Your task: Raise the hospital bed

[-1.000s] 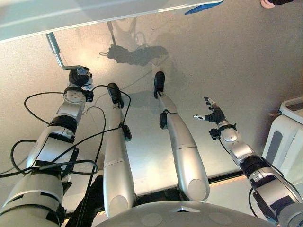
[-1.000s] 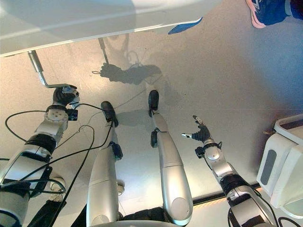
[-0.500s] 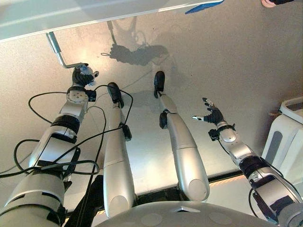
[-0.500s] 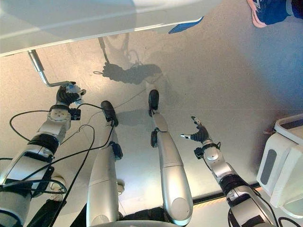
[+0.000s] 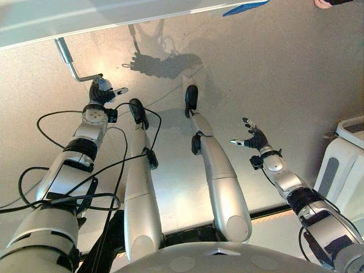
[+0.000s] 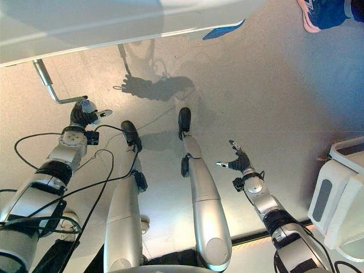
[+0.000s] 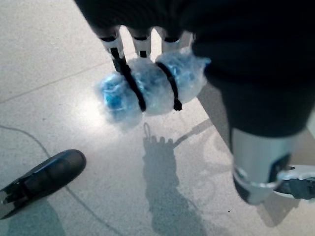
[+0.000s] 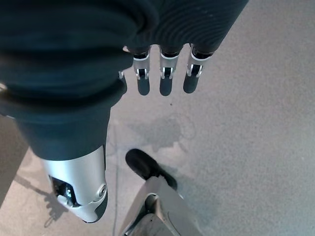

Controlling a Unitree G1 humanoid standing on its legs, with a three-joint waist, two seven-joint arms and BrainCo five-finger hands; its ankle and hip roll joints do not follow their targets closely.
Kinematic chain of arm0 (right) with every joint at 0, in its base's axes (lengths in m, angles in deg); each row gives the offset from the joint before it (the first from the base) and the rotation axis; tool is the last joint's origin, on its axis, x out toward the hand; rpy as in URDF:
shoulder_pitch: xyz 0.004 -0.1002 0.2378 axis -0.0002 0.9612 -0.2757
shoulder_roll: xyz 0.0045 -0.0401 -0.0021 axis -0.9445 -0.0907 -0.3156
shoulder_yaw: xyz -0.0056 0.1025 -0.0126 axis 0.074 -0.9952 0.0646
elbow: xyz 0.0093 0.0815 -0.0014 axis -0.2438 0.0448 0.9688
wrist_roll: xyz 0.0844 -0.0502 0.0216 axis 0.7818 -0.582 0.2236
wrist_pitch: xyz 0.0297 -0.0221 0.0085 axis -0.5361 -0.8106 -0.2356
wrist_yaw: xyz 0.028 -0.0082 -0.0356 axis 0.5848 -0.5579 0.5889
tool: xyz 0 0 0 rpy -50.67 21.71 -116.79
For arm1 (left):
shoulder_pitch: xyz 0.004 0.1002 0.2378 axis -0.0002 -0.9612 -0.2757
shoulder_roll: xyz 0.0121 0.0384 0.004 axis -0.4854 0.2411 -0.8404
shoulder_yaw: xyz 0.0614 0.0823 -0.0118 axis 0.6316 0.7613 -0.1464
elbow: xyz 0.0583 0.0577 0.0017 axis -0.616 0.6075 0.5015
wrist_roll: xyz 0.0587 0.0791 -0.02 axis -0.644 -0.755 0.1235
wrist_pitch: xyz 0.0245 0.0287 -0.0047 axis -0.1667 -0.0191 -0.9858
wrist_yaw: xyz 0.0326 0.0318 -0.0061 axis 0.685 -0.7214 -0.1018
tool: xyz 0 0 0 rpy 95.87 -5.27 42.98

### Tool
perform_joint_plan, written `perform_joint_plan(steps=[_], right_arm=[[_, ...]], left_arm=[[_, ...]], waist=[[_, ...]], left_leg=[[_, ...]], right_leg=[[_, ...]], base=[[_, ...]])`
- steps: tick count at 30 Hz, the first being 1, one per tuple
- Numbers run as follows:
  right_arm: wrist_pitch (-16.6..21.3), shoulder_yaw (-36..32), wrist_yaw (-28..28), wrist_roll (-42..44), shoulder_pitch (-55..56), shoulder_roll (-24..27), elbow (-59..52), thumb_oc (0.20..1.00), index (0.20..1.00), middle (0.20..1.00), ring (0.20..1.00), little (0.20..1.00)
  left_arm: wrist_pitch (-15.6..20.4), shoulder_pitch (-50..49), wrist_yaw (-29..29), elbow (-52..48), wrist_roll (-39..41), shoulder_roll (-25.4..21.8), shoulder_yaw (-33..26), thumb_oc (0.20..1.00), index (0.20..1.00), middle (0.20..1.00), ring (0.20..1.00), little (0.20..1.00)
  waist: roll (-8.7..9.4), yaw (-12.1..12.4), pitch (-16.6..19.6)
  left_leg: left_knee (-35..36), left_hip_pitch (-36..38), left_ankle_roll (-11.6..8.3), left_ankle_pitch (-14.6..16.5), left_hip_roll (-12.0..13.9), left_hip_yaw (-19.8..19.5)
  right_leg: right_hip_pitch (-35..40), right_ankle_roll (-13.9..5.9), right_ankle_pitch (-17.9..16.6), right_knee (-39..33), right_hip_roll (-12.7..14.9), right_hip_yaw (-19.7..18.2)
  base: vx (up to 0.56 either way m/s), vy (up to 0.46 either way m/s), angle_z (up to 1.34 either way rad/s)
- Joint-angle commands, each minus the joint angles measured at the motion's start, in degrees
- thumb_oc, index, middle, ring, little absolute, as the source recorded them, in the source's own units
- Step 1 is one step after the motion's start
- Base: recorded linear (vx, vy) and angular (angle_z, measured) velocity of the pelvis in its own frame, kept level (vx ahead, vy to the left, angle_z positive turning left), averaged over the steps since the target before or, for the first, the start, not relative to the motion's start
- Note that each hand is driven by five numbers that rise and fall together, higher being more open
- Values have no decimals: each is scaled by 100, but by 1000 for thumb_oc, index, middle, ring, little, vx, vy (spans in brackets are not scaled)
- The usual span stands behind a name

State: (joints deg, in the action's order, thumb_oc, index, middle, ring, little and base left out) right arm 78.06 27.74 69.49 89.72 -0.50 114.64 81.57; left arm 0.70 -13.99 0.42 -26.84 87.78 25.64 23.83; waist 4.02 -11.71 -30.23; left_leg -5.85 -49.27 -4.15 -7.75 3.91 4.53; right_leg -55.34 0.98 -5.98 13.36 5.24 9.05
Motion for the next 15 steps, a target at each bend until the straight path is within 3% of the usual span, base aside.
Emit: perform_joint_plan(steps=[1,15], right_arm=[[-64,121,24,22,132,48,-73,1000,1000,1000,1000,1000],[-42,167,22,31,118,20,-75,1000,1000,1000,1000,1000]], left_arm=[[49,-1,-83,50,17,28,-23,1000,1000,1000,1000,1000],[3,185,-88,420,-20,-6,-85,1000,1000,1000,1000,1000]], waist=[[266,88,43],[339,49,43]], left_leg=[[-446,-302,-115,-19,-68,-86],[-455,-325,-130,-28,-43,-90]], right_leg=[[127,-770,-428,-314,-45,-167],[103,-766,-440,-307,-59,-178]], base=[[0,0,0],[0,0,0]])
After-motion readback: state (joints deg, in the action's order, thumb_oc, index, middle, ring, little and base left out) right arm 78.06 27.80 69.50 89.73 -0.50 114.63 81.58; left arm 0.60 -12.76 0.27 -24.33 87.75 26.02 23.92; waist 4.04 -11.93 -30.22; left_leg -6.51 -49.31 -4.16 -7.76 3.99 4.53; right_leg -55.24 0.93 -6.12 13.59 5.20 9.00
